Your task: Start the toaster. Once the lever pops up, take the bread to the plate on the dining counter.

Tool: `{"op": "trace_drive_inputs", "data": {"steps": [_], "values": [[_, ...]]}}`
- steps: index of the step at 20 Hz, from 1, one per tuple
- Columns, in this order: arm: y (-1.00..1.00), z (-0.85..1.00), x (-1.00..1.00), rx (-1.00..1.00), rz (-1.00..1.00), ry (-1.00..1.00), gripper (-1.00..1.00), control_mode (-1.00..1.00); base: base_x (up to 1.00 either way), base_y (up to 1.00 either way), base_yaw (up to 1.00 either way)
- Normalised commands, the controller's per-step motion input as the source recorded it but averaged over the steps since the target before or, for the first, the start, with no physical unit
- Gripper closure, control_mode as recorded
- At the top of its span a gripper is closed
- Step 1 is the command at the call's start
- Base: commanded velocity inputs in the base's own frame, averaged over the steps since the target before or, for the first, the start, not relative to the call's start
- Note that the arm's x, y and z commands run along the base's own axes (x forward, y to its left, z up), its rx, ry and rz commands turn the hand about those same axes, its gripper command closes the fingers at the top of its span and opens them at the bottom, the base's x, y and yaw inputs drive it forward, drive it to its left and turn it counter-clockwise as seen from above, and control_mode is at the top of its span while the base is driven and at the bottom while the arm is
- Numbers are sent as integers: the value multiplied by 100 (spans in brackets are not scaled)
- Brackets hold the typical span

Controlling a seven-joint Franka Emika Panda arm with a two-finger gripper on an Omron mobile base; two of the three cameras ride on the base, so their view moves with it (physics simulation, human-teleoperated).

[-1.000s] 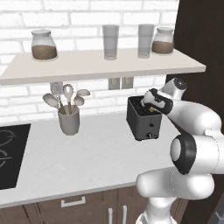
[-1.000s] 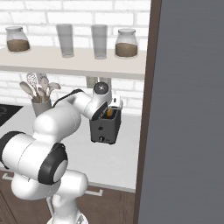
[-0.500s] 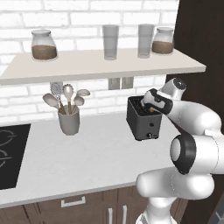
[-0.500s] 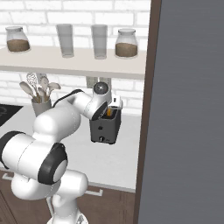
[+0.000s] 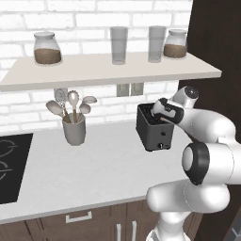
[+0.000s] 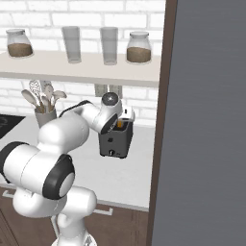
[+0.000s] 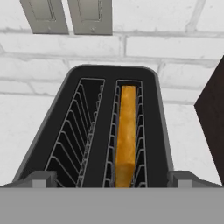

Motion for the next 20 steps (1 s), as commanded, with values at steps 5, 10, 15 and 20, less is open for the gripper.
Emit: {"op": "trace_drive_inputs", "data": {"steps": [5,10,15,20], "values": [[-2,-13,3,0,-1,-2,-100,-100,0,0,0],[-9,-9,16,0,0,0,-100,-100,0,0,0],[-19,0,7,0,0,0,-100,-100,0,0,0],[-9,0,7,0,0,0,-100,-100,0,0,0]]}}
